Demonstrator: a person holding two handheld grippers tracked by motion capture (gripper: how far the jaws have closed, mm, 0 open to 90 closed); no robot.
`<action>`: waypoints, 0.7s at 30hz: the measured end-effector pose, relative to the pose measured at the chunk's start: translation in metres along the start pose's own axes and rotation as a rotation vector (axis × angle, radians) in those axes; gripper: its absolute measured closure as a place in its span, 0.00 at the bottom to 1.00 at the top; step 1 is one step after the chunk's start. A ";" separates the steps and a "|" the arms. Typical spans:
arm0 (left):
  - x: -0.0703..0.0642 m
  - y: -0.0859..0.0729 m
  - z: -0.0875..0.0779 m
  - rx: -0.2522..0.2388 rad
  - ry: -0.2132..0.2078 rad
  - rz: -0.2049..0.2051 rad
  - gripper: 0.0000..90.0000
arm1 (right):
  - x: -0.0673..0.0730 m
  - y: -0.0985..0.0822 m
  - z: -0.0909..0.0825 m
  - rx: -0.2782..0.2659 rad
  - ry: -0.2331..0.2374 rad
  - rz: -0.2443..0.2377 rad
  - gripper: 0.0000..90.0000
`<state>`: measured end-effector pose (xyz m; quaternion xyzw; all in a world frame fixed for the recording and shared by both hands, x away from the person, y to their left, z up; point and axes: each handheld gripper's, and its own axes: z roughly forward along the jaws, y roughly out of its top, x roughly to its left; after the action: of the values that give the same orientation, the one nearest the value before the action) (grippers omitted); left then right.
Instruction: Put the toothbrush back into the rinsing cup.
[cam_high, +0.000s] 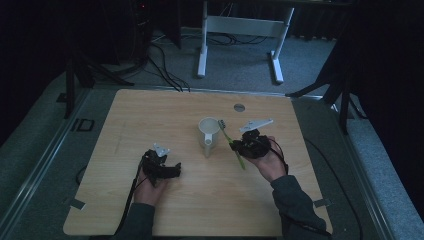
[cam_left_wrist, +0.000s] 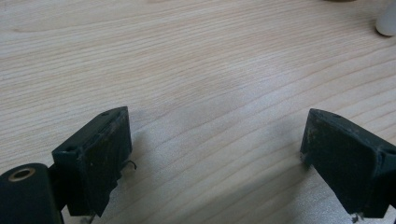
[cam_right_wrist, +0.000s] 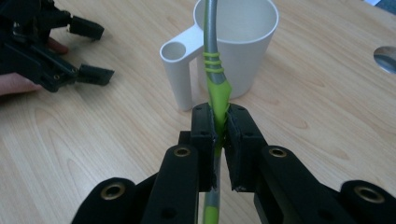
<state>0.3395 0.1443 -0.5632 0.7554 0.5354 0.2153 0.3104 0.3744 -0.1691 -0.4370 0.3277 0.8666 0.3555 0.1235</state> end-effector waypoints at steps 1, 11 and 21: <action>0.000 0.000 0.000 0.000 0.000 0.000 0.10 | 0.000 0.000 0.000 -0.007 -0.002 0.002 0.91; 0.000 0.000 0.000 0.001 0.000 0.001 0.10 | -0.001 0.004 -0.001 -0.056 -0.007 0.025 0.91; 0.000 0.000 0.000 -0.002 0.001 -0.003 0.10 | -0.002 0.005 -0.002 -0.105 -0.011 0.049 0.91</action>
<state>0.3395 0.1441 -0.5633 0.7543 0.5364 0.2156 0.3113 0.3770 -0.1688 -0.4317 0.3437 0.8378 0.4018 0.1364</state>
